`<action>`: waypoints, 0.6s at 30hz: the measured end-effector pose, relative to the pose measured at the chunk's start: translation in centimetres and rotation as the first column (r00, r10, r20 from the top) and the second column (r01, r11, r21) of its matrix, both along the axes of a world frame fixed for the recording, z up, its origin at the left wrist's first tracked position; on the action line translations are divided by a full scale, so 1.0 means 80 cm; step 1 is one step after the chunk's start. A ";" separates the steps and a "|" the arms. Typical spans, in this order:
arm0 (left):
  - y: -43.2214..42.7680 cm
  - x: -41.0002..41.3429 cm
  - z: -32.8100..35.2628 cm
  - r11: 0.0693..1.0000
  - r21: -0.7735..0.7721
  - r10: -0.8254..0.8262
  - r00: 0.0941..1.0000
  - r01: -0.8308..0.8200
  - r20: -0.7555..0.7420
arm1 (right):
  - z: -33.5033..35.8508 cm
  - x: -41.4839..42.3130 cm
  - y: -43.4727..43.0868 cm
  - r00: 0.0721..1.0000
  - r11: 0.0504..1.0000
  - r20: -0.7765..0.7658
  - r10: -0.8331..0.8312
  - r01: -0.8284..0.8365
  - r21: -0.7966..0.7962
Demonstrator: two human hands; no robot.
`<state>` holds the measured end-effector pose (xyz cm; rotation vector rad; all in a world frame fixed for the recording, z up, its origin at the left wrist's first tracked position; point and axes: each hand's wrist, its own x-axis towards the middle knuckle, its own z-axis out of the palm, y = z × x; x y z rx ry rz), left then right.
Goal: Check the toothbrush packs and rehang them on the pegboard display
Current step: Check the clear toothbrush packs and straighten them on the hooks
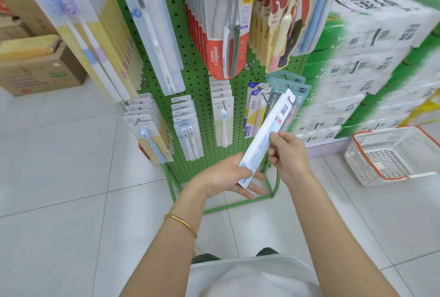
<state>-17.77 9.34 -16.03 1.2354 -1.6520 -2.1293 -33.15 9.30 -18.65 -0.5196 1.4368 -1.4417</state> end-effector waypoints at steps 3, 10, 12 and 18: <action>-0.002 0.002 -0.008 0.999 -0.047 -0.023 0.996 0.028 0.090 | 0.004 0.001 0.000 0.999 1.000 -0.039 0.024 -0.024 -0.001; -0.007 -0.005 -0.017 0.986 -0.109 0.141 0.982 -0.127 0.124 | 0.008 0.003 0.002 0.978 0.979 -0.091 0.190 -0.196 -0.061; -0.012 -0.007 -0.012 0.963 -0.156 0.232 0.970 -0.218 0.077 | 0.008 0.006 0.005 0.959 0.958 -0.097 0.267 -0.275 -0.077; -0.038 -0.004 0.011 0.810 -0.242 0.528 0.844 -0.534 -0.096 | 0.009 0.007 0.013 0.874 0.878 -0.135 0.466 -0.476 -0.054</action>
